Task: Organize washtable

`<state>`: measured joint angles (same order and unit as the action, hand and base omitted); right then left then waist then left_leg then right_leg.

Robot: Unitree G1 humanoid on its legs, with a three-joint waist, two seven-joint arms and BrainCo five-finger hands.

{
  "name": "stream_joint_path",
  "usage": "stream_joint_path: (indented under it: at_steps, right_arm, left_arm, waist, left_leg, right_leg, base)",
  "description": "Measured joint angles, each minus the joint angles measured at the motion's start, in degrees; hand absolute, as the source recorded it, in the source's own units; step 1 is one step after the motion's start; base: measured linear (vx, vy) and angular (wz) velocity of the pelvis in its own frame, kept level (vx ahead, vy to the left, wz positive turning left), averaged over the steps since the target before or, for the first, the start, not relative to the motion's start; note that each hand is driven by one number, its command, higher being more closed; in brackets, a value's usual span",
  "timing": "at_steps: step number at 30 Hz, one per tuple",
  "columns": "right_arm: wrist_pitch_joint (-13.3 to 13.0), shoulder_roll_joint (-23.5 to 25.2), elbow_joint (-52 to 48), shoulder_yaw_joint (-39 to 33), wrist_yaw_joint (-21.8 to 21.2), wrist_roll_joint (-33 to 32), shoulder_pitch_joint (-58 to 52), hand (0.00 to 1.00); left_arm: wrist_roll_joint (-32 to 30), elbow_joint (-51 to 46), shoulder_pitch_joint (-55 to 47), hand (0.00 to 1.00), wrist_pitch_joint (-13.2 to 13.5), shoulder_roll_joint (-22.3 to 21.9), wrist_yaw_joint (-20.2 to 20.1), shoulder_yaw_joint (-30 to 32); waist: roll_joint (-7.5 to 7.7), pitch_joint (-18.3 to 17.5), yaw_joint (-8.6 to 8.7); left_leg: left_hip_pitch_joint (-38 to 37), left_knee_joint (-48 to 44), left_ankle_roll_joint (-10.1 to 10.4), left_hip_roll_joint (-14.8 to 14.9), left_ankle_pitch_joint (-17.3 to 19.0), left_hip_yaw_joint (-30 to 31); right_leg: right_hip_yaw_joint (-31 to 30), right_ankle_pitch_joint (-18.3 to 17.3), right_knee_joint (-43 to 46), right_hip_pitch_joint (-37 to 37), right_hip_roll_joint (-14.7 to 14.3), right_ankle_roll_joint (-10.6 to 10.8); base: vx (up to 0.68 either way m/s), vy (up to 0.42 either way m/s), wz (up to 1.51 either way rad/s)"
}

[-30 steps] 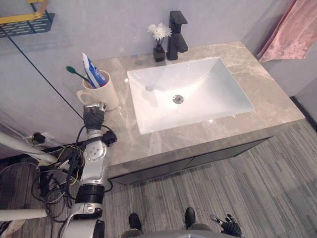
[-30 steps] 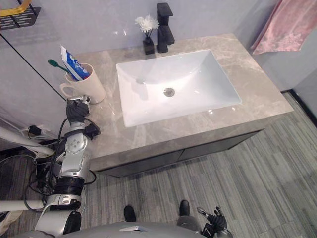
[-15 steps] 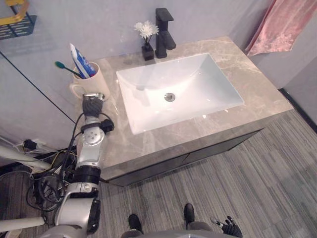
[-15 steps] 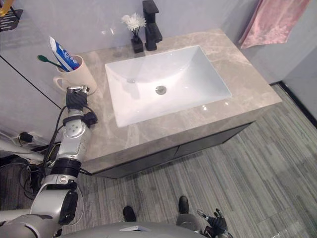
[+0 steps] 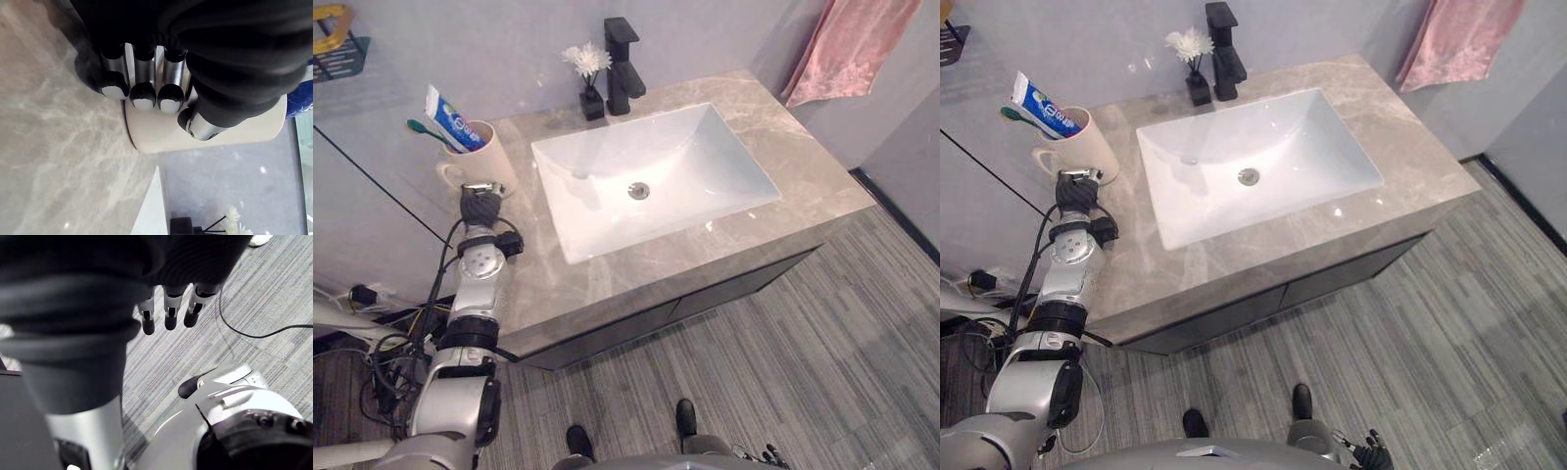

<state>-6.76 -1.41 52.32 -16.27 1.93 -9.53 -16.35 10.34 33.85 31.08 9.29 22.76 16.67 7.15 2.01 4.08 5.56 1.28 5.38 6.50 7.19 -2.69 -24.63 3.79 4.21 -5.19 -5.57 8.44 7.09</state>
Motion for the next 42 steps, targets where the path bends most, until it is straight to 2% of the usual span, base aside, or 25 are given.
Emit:
stream_joint_path:
  at_steps: [5,8,13,15,16,18,20,22,25,28,29,31,32,34,35,37,40,41,42]
  right_arm:
    - [0.0,0.0,0.0,0.0,0.0,0.0,0.0,0.0]
    - [0.0,-0.1,0.1,-0.1,0.0,0.0,0.0,0.0]
    - [-0.1,-0.6,2.4,-0.5,-0.5,-0.1,-0.2,0.0]
    - [-0.2,-0.9,3.8,-1.4,-0.7,-0.1,-0.2,0.0]
    - [-0.2,-1.1,4.5,-2.1,-0.7,-0.5,-0.2,0.0]
    - [-0.1,-1.1,4.8,-2.7,-0.7,-0.5,-0.3,0.0]
    - [-0.1,-1.8,6.0,-2.7,-0.6,-0.5,-0.2,0.0]
    - [-0.1,-1.9,6.2,-2.7,-0.6,-0.5,-0.1,0.0]
    - [-0.1,-1.9,6.3,-2.5,-0.4,-0.5,0.5,0.0]
    - [-0.1,-1.8,6.3,-1.6,0.0,-0.5,0.8,0.0]
    - [-0.1,-1.8,6.3,-1.4,0.0,-0.5,1.0,0.0]
    - [0.0,-1.4,6.3,-1.1,0.2,-0.5,1.5,0.0]
    - [0.0,-1.3,6.3,-1.1,0.3,-0.5,1.7,0.0]
    - [0.0,-0.7,6.4,-1.1,0.5,-0.5,2.2,0.0]
    - [0.0,-0.7,6.5,-1.1,0.5,-0.5,2.3,0.0]
    - [0.5,-0.6,7.0,-1.4,0.6,-0.5,2.7,0.0]
    - [1.0,-0.8,9.0,-2.0,0.6,-0.5,4.0,0.0]
    - [1.1,-0.8,9.1,-2.1,0.6,-0.4,4.1,0.0]
    - [1.2,-0.8,9.1,-2.5,0.6,-0.3,4.1,0.0]
  left_arm:
    - [0.2,-12.4,-6.9,1.0,0.6,-1.9,-1.5,-1.8]
    - [0.5,-24.1,-13.4,1.0,1.6,-3.9,-2.8,-3.1]
    - [2.3,-42.8,-26.0,1.0,5.5,-9.6,-6.2,-2.1]
    - [2.7,-46.2,-29.2,1.0,7.0,-11.3,-7.2,-1.1]
    - [2.9,-48.2,-32.2,1.0,7.7,-13.6,-7.6,1.2]
    - [3.1,-48.8,-34.3,1.0,8.1,-14.9,-7.7,2.8]
    - [3.6,-48.4,-37.5,1.0,8.6,-16.0,-7.4,5.4]
    - [3.6,-46.0,-39.7,1.0,8.8,-16.0,-7.1,8.1]
    - [2.6,-36.2,-43.1,1.0,8.6,-17.2,-4.8,14.4]
    - [1.6,-23.8,-44.3,1.0,6.7,-18.4,-2.8,17.0]
    - [1.6,-21.2,-44.6,1.0,6.2,-18.4,-2.5,17.2]
    - [1.3,-8.9,-44.7,1.0,4.2,-18.5,-2.4,18.0]
    - [0.5,-5.6,-44.7,1.0,3.6,-18.5,-2.4,18.4]
    - [0.0,6.6,-44.6,1.0,1.7,-18.6,-2.8,19.1]
    - [0.0,9.5,-44.6,1.0,1.3,-18.7,-3.1,19.1]
    - [0.3,19.3,-44.6,1.0,-0.4,-19.4,-5.3,19.5]
    - [0.5,25.8,-44.6,1.0,-2.4,-20.8,-7.8,19.7]
    - [0.4,26.8,-44.6,0.0,-3.1,-21.1,-8.8,19.6]
    - [0.4,27.0,-44.7,0.0,-4.0,-21.1,-9.8,19.7]
  waist:
    - [-0.15,0.0,-0.19]
    - [-0.23,0.0,-1.33]
    - [-1.29,-0.9,-3.97]
    - [-1.86,-1.4,-4.69]
    - [-2.43,-2.3,-4.9]
    - [-2.68,-3.0,-4.99]
    - [-2.75,-3.4,-5.93]
    - [-2.62,-3.5,-6.15]
    - [-2.03,-3.8,-6.49]
    - [-1.13,-4.3,-7.42]
    - [-1.03,-4.4,-7.52]
    - [-0.39,-4.7,-7.62]
    - [-0.31,-4.8,-7.61]
    - [0.39,-4.8,-7.4]
    - [0.54,-4.7,-7.38]
    - [0.66,-4.7,-7.18]
    - [0.59,-4.7,-6.4]
    - [0.59,-4.7,-6.26]
    - [0.48,-4.6,-6.25]
  left_leg:
    - [0.0,0.0,-0.1,-0.1,-0.1,1.6]
    - [0.0,0.0,-0.3,-0.2,-0.3,2.7]
    - [0.5,0.0,-0.5,-0.3,-0.9,6.0]
    - [0.5,0.1,-0.5,-0.4,-1.1,6.9]
    - [1.0,0.3,-0.6,-0.4,-1.4,8.1]
    - [1.3,0.3,-0.6,-0.4,-1.6,8.9]
    - [1.2,0.4,-0.7,-0.3,-1.8,9.8]
    - [1.2,0.4,-0.8,-0.3,-2.1,10.9]
    - [0.1,0.6,-0.7,-0.2,-2.2,11.1]
    - [-0.6,0.6,-0.7,-0.2,-2.2,11.2]
    - [-0.7,0.6,-0.6,-0.2,-2.1,11.2]
    - [-1.2,0.6,-0.4,-0.2,-1.8,11.2]
    - [-1.3,0.6,-0.4,-0.2,-1.8,11.1]
    - [-1.9,0.6,-0.6,-0.2,-1.3,11.1]
    - [-2.0,0.6,-0.6,-0.2,-1.2,11.1]
    - [-2.3,0.6,-0.4,-0.4,-1.1,10.9]
    - [-2.9,0.6,-0.2,-0.5,-0.9,10.8]
    - [-3.2,0.6,-0.1,-0.5,-0.8,10.7]
    - [-3.9,0.6,0.0,-0.3,-0.5,10.3]
  right_leg:
    - [2.3,0.0,0.0,0.9,0.1,0.0]
    - [3.8,-0.2,0.0,1.8,0.2,-0.2]
    - [6.8,-0.7,0.0,3.4,0.4,-0.3]
    - [7.7,-0.9,0.1,3.9,0.5,-0.2]
    - [8.7,-1.5,0.8,3.9,0.6,-0.1]
    - [9.5,-1.8,1.1,3.9,0.6,-0.2]
    - [10.4,-2.2,1.8,4.3,0.5,-0.3]
    - [11.6,-2.3,1.8,5.0,0.5,-0.5]
    - [12.5,-3.0,1.6,6.2,0.4,-1.2]
    - [12.7,-3.2,1.6,7.2,0.4,-1.0]
    - [12.7,-3.2,1.5,7.3,0.4,-1.0]
    - [12.8,-3.6,1.6,7.9,0.5,-0.7]
    - [12.8,-3.6,1.6,7.9,0.5,-0.6]
    - [12.8,-4.0,1.6,8.5,0.5,-0.4]
    - [12.8,-4.1,1.6,8.6,0.6,-0.4]
    - [12.6,-4.1,1.6,8.8,0.7,-0.4]
    - [12.4,-4.1,1.7,9.2,0.8,-0.4]
    - [12.3,-4.1,1.7,9.4,0.7,-0.3]
    - [11.8,-4.0,1.7,9.7,0.6,-0.2]
  base:
    - [0.01,-0.005,0.15]
    - [-0.01,-0.004,0.22]
    - [-0.02,-0.001,0.3]
    - [-0.03,-0.002,0.31]
    - [-0.03,-0.001,0.34]
    - [-0.03,0.001,0.31]
    - [-0.03,0.0,0.26]
    - [-0.04,-0.001,0.25]
    - [-0.04,0.001,0.1]
    - [-0.01,-0.002,0.03]
    - [0.0,0.0,0.0]
    - [0.0,0.0,0.0]
    - [0.0,0.0,0.0]
    - [0.0,0.0,0.0]
    - [0.0,0.0,0.0]
    - [0.04,-0.007,-0.03]
    - [0.05,-0.014,-0.03]
    - [0.06,-0.03,-0.09]
    - [0.06,-0.032,-0.21]
